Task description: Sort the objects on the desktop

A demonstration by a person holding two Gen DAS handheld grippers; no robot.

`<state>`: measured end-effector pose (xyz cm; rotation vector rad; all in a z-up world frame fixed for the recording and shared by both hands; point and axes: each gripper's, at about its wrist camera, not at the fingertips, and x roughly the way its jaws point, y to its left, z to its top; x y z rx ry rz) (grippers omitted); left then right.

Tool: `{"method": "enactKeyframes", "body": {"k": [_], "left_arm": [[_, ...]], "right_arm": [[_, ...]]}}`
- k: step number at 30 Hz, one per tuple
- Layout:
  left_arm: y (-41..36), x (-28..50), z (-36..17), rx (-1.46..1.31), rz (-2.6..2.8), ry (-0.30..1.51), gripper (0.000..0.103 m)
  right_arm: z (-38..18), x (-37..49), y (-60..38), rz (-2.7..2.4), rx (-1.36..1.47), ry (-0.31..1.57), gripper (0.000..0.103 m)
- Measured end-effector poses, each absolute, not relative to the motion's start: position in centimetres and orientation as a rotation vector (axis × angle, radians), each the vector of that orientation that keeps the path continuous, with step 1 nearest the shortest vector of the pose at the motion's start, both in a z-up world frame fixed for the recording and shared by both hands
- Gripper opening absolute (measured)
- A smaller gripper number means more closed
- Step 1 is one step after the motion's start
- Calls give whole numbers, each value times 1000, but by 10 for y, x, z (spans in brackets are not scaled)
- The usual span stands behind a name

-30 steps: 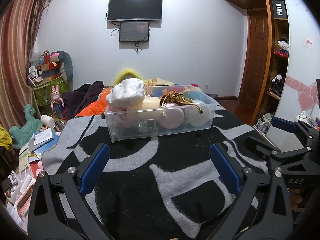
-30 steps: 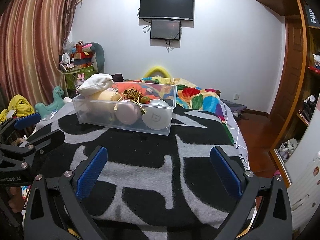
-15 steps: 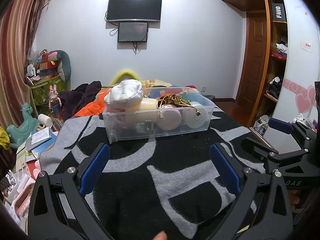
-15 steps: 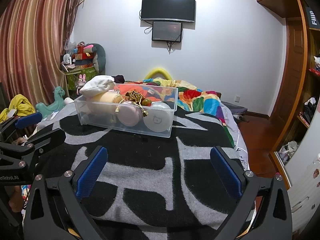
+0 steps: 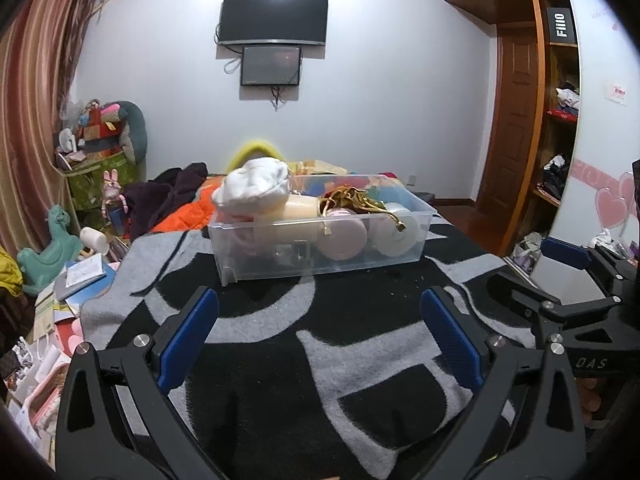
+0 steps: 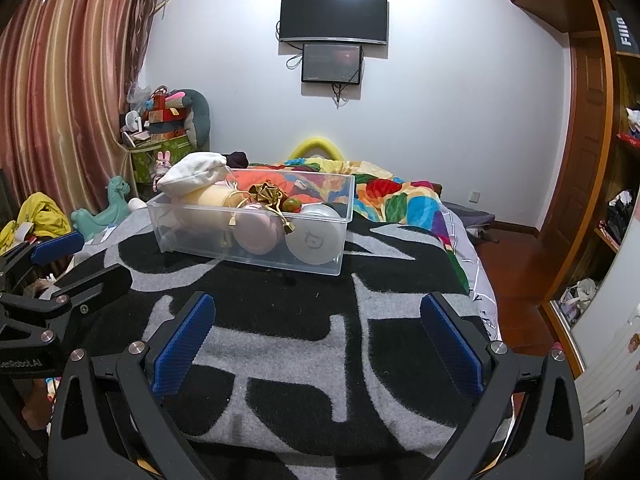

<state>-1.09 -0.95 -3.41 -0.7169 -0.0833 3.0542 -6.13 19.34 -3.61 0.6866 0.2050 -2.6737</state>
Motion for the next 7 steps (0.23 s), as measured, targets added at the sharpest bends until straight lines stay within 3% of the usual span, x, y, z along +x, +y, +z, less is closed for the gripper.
{"method": "enactKeyframes", "body": {"k": [7], "left_arm": [[-8, -8, -31, -658, 3052, -85, 102]], "right_arm": [[-36, -61, 193, -2676, 683, 206, 102]]}}
